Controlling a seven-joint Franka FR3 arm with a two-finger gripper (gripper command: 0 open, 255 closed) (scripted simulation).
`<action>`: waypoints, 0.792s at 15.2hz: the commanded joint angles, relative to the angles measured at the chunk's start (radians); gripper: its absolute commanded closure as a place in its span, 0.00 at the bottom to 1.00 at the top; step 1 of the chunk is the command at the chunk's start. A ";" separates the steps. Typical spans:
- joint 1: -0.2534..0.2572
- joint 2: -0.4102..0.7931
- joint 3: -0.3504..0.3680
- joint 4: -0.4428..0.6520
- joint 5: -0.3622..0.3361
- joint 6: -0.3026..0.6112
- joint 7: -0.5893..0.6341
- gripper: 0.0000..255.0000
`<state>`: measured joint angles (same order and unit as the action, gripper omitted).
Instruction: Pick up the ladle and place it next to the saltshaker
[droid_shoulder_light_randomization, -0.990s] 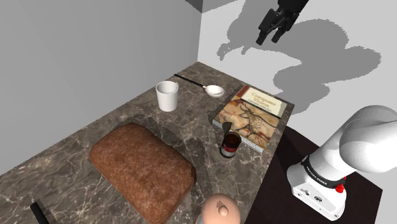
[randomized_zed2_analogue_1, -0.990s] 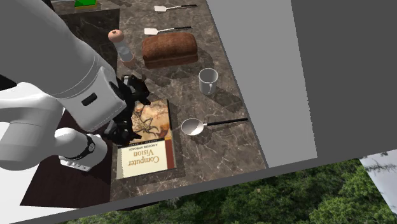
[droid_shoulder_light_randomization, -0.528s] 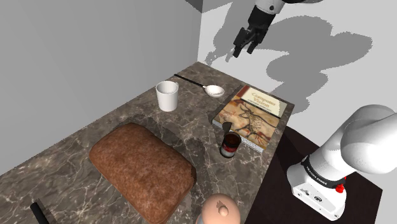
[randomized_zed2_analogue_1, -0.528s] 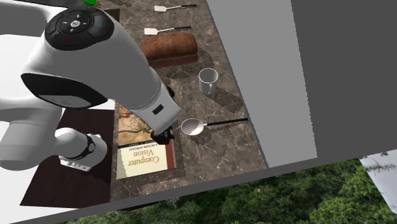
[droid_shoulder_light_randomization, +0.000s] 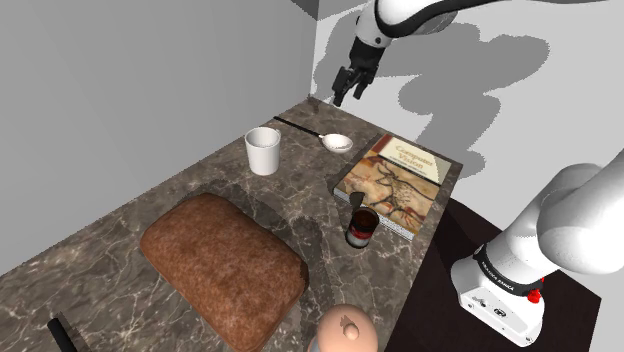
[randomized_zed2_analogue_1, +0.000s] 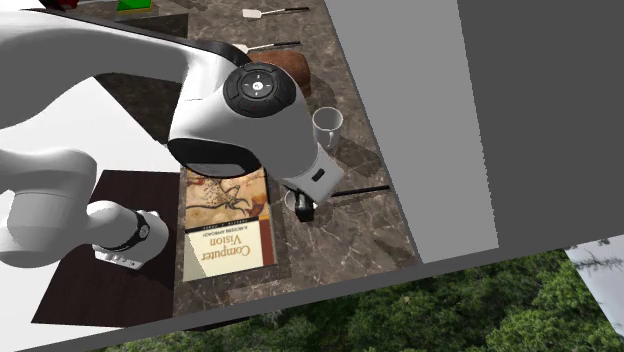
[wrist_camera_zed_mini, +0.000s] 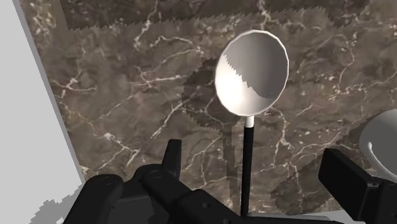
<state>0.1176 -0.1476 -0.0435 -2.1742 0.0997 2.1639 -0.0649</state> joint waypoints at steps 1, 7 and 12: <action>0.007 0.070 0.002 0.032 0.010 0.030 -0.024 0.00; 0.027 0.288 0.022 0.163 0.034 0.096 -0.078 0.00; 0.035 0.395 0.035 0.222 0.041 0.135 -0.098 0.00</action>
<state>0.1518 0.2318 -0.0098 -1.9557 0.1394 2.2864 -0.1596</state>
